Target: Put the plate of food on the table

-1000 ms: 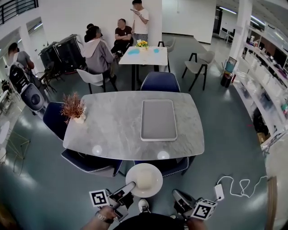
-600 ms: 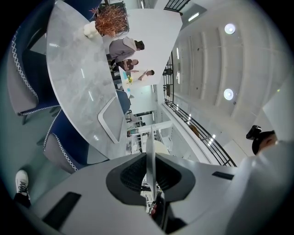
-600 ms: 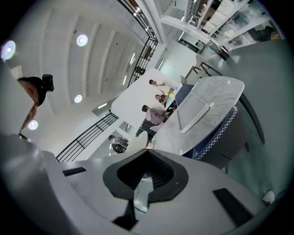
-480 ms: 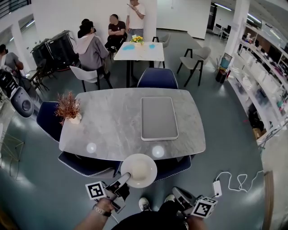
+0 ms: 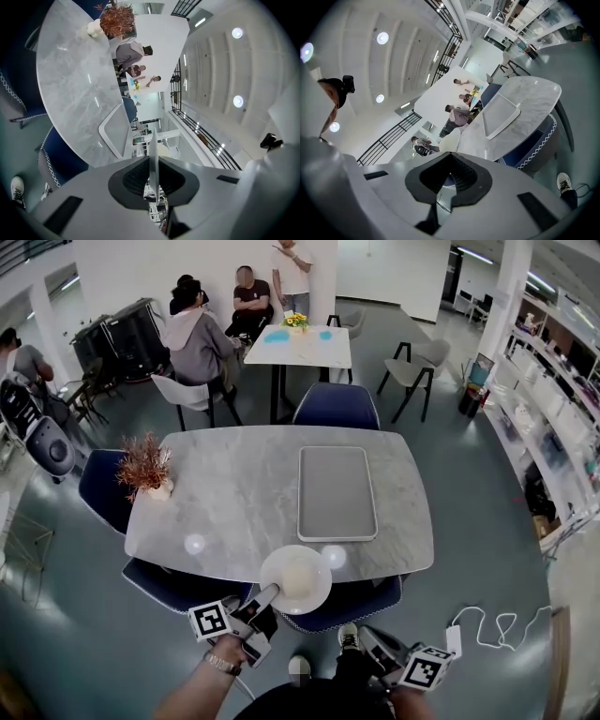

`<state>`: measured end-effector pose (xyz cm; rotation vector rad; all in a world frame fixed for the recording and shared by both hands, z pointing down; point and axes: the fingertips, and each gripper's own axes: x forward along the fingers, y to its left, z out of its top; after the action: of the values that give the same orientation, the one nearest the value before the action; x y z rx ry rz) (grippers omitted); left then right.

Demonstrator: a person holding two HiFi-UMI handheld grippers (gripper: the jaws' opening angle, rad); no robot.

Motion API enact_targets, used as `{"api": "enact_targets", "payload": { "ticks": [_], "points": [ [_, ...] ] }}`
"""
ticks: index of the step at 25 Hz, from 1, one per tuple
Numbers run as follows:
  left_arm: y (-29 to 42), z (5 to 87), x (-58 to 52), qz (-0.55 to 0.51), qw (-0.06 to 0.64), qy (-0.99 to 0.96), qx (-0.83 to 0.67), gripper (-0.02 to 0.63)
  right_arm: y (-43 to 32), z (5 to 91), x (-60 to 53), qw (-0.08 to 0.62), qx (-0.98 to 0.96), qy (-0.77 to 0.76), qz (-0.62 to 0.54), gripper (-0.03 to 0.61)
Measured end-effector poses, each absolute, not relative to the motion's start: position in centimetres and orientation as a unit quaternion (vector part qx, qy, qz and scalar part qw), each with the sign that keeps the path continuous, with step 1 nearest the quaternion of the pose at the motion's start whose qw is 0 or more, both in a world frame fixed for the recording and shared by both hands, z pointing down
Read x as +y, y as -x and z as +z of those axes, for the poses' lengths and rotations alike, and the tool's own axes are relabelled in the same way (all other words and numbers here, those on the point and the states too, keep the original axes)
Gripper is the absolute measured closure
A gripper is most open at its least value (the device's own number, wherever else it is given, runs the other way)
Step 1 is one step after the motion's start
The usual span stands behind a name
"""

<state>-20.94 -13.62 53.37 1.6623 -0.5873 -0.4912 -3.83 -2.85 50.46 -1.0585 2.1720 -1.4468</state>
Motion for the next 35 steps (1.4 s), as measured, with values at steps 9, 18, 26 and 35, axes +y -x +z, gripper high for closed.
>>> {"api": "enact_targets", "payload": {
  "ticks": [9, 18, 26, 35],
  "points": [
    [17.7, 55.7, -19.7, -0.209, 0.617, -0.705, -0.282, 0.577, 0.2, 51.2, -5.1, 0.166, 0.751, 0.375, -0.517, 0.568],
    [14.0, 59.6, -27.8, -0.226, 0.635, -0.664, -0.324, 0.577, -6.2, 51.7, -6.7, 0.182, 0.725, 0.411, -0.522, 0.568],
    [10.7, 63.9, -34.2, -0.215, 0.646, -0.632, -0.37, 0.577, -11.4, 53.5, -8.6, 0.195, 0.694, 0.44, -0.535, 0.568],
    [9.1, 68.3, -39.9, -0.211, 0.653, -0.597, -0.416, 0.577, -14.3, 55.4, -10.4, 0.198, 0.669, 0.449, -0.558, 0.568]
  ]
}}
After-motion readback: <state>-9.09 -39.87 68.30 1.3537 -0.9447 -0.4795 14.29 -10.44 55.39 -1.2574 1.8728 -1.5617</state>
